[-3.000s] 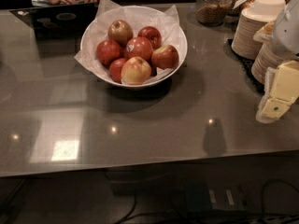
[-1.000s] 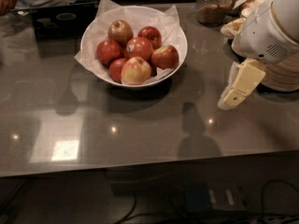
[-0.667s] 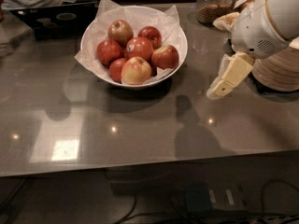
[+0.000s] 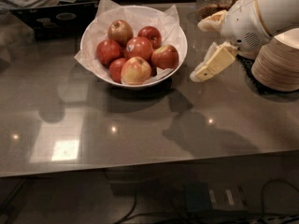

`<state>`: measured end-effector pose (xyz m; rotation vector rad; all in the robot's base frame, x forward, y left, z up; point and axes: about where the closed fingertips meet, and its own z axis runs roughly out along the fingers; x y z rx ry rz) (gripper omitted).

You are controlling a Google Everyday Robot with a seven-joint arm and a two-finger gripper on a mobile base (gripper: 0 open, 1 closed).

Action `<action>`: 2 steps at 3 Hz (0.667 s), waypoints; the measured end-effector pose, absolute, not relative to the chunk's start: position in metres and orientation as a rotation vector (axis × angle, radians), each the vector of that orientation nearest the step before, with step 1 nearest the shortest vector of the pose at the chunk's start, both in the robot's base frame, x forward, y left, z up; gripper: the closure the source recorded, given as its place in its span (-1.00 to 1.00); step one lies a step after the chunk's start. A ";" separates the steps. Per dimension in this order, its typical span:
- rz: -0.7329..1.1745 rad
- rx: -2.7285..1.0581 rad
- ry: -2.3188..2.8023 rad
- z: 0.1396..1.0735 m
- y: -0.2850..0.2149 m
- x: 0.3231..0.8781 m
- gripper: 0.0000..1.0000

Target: Pick apple from white bowl

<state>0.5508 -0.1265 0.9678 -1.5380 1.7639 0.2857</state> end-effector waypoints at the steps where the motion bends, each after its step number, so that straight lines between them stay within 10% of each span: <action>1: 0.328 -1.524 1.732 0.968 -0.118 0.563 -0.64; 2: 0.352 -1.526 1.702 0.963 -0.104 0.580 -0.70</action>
Offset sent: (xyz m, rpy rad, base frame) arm 0.0323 0.0212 -0.0020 0.0837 -0.0131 0.0394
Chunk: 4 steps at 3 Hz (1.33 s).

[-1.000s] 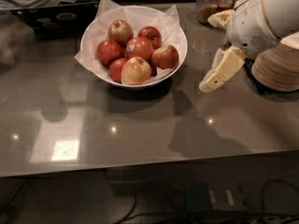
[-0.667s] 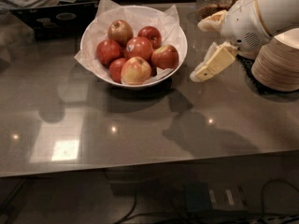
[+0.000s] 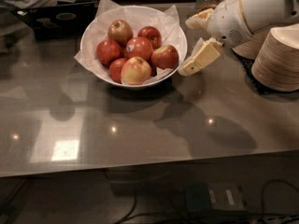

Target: Pick apple from white bowl

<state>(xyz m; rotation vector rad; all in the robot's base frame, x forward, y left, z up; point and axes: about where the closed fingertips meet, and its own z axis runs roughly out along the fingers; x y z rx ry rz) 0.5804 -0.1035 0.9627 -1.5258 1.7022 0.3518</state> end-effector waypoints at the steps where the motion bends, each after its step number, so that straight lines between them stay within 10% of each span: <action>1: 0.359 -1.530 1.696 0.960 -0.097 0.588 -0.66; 4: 0.408 -1.525 1.715 0.945 -0.082 0.608 -0.40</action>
Offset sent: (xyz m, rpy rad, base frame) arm 0.0251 0.0151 -0.0113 0.0213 0.0193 0.0115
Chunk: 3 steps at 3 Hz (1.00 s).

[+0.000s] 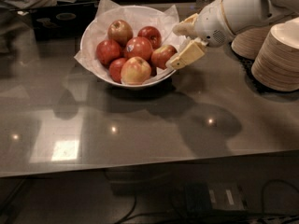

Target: Pick apple from white bowl

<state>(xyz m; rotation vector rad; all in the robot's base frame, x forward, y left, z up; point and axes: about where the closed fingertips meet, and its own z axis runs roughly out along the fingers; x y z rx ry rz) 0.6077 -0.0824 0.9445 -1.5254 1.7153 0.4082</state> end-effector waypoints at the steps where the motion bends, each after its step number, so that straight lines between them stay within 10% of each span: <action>1: 0.428 -1.529 1.728 0.939 -0.077 0.612 -0.34; 3: 0.491 -1.543 1.752 0.930 -0.065 0.614 -0.26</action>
Offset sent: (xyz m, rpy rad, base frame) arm 0.0060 0.0131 -0.0162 0.0140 0.0848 0.0150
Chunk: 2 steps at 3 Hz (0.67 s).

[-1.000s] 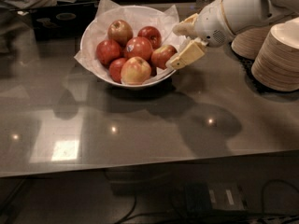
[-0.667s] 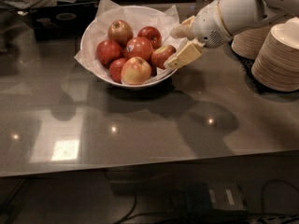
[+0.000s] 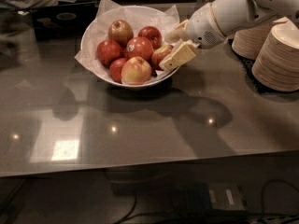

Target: Pick apple from white bowl

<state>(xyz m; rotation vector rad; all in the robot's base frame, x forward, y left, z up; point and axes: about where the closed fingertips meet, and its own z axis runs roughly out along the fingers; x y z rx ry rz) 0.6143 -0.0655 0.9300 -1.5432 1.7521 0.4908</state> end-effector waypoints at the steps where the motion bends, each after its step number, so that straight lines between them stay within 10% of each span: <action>1: 0.520 -1.543 1.772 0.926 -0.062 0.616 -0.18; 2: 0.544 -1.537 1.797 0.920 -0.062 0.617 -0.20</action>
Offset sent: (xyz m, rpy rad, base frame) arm 0.0028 -0.0003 -0.0151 0.0052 0.0906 -0.0179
